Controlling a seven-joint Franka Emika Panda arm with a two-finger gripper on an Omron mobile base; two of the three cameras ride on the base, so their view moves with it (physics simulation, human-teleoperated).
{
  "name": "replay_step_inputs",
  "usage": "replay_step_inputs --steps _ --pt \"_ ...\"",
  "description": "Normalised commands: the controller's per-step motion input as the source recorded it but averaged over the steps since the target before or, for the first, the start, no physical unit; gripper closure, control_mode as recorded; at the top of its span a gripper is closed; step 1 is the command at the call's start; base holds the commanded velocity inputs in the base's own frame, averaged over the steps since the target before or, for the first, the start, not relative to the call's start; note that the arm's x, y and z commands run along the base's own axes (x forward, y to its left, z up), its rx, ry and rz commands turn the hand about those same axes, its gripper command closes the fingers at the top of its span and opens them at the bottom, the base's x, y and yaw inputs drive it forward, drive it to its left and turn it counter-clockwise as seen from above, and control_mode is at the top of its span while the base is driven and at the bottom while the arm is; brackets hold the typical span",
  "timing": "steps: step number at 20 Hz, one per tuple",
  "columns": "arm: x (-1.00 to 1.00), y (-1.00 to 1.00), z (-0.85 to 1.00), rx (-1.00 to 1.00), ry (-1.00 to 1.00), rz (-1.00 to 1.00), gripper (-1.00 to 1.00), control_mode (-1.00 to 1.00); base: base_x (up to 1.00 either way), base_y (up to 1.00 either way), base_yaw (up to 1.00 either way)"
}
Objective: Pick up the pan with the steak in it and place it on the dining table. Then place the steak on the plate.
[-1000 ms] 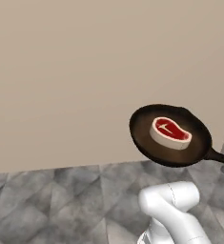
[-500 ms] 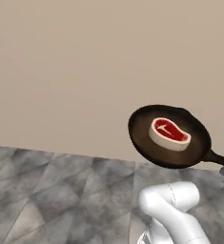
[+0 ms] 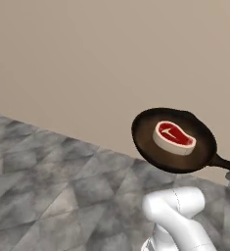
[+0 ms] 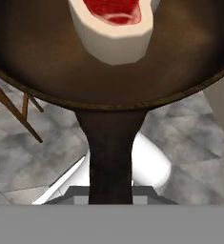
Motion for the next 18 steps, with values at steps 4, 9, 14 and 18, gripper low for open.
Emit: replay_step_inputs --steps 4,9,14,18 --pt "0.0 0.0 0.0 0.0 0.0 0.0 1.0 1.0 0.0 0.0 0.5" --pt "0.0 0.0 0.0 0.0 0.0 0.0 1.0 1.0 -0.01 0.0 0.5" --pt "0.0 0.0 0.0 0.0 0.0 0.0 1.0 1.0 -0.01 0.0 0.5" --pt "0.0 0.0 0.0 0.0 0.0 0.0 1.0 1.0 -0.01 0.0 0.44"
